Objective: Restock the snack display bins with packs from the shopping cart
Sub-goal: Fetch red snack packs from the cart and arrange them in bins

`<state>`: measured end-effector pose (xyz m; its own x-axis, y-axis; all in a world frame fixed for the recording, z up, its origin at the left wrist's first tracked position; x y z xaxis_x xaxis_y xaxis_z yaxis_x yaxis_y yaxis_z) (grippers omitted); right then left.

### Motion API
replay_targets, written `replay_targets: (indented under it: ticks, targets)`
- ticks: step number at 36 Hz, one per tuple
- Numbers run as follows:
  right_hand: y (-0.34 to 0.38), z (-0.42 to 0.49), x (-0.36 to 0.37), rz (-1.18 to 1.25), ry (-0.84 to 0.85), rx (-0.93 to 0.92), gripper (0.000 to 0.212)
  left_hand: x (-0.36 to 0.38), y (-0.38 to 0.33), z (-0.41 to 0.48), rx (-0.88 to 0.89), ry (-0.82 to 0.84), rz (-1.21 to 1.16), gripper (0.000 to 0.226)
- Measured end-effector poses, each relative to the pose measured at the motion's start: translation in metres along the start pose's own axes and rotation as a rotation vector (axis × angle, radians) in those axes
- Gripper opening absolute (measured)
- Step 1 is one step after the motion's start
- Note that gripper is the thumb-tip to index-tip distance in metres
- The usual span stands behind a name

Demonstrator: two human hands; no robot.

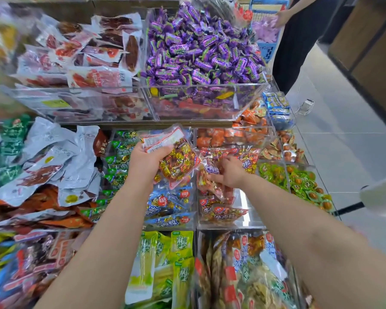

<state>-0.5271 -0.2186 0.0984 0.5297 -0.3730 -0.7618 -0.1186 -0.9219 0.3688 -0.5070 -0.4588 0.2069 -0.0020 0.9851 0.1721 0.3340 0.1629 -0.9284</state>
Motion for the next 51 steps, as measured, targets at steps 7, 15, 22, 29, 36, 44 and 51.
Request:
replay_targets:
  ticks: [7, 15, 22, 29, 36, 44, 51]
  targets:
    - [-0.009, -0.011, -0.009, 0.389, -0.081, -0.185, 0.038, 0.002, 0.006, 0.004, -0.013, -0.017, -0.018, 0.035]
    - [-0.054, -0.030, -0.066, 0.526, -0.399, -0.104, 0.036, 0.033, 0.006, 0.007, -0.046, 0.049, -0.008, 0.042]
    - [-0.041, -0.026, -0.066, -0.407, -0.305, 0.072, 0.033, 0.065, 0.015, 0.009, -0.063, 0.084, 0.044, 0.033]
    - [-0.047, 0.003, -0.030, -0.536, -0.060, 0.145, 0.049, 0.064, 0.026, 0.016, -0.084, 0.066, 0.091, 0.034]
    - [-0.073, 0.019, 0.021, -0.506, -0.034, 0.104, 0.091, 0.055, 0.032, 0.024, -0.131, 0.001, 0.048, 0.045]
    - [-0.075, 0.045, 0.016, -0.569, -0.072, 0.202, 0.091, 0.055, 0.034, 0.033, -0.187, -0.004, 0.086, 0.051]
    - [-0.078, 0.042, 0.014, -0.534, -0.042, 0.146, 0.093, 0.057, 0.031, 0.031, -0.224, 0.054, 0.216, 0.043]
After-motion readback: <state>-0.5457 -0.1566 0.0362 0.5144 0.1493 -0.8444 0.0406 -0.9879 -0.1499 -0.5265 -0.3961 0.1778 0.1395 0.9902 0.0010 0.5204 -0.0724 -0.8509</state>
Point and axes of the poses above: each hand's wrist, its own z-axis towards the middle knuckle, its own x-axis out of the palm, y = z × x, the point moved 2 cm from there along z, towards the middle knuckle, and after that the axes turned 12 degrees about y, right-handed, at the moved point
